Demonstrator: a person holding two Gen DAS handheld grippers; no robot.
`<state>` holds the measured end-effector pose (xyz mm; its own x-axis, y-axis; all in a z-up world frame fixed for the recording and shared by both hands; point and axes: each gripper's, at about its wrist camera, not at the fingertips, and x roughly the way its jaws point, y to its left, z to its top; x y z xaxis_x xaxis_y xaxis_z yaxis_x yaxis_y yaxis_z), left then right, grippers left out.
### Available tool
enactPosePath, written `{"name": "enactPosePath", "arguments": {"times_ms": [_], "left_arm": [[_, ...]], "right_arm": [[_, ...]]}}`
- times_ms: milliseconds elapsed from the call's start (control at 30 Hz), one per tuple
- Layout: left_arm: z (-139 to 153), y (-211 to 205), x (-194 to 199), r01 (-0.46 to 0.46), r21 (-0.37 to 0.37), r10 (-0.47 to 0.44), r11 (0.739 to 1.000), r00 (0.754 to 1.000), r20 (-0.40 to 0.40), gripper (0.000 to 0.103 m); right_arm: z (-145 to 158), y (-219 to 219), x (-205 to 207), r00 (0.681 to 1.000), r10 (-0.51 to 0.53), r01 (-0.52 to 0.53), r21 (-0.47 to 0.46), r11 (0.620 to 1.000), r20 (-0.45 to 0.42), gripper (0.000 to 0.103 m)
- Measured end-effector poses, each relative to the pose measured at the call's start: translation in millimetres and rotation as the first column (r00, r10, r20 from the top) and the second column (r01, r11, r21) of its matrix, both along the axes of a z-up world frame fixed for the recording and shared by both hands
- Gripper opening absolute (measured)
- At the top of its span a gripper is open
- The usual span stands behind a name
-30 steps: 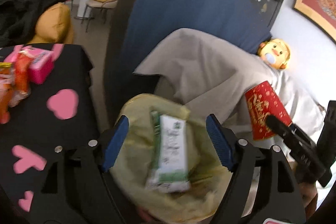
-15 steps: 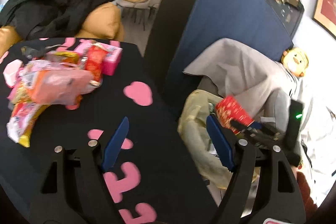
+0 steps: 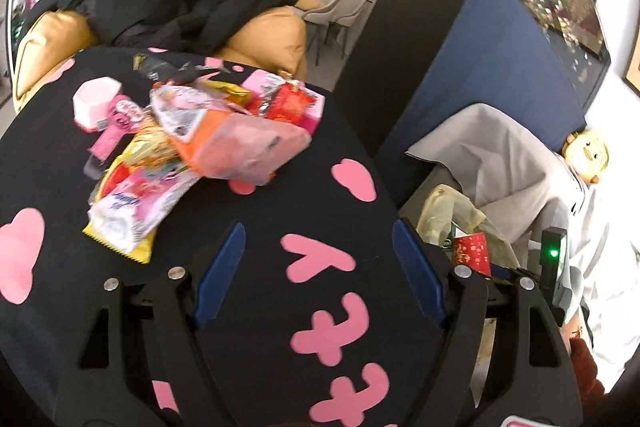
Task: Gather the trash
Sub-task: 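Release the carton into the yellow bag with the left tool while the right tool drops the cup in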
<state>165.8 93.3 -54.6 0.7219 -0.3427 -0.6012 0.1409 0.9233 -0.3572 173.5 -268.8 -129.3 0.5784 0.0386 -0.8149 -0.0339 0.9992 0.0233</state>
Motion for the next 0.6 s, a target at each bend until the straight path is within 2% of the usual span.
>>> {"name": "enactPosePath", "arguments": {"times_ms": [67,133,200,400,600], "left_arm": [[0.3,8.1,-1.8,-0.011,-0.002,0.011,1.0,1.0,0.004,0.076],[0.0,15.0,-2.7,-0.015,-0.005,0.015,1.0,1.0,0.003,0.078],[-1.1,20.3,-4.1,-0.015,-0.006,0.015,1.0,1.0,-0.001,0.078],[-6.3,39.8,-8.9,-0.046,-0.006,0.046,0.999,0.999,-0.013,0.078],[-5.2,65.2,-17.8,-0.102,-0.014,0.103,0.995,0.995,0.012,0.078]], "right_arm": [[7.6,-0.5,-5.9,1.0,-0.008,0.007,0.018,1.0,0.026,0.059],[18.2,2.8,-14.0,0.998,-0.011,0.011,-0.012,1.0,0.066,0.068],[28.5,5.4,-19.8,0.995,-0.011,0.013,-0.026,1.0,0.096,0.068],[55.6,21.2,-31.3,0.987,0.054,-0.057,0.02,0.998,0.154,0.068],[77.2,65.8,-32.8,0.966,0.152,-0.151,-0.022,0.988,0.211,0.068]]}}
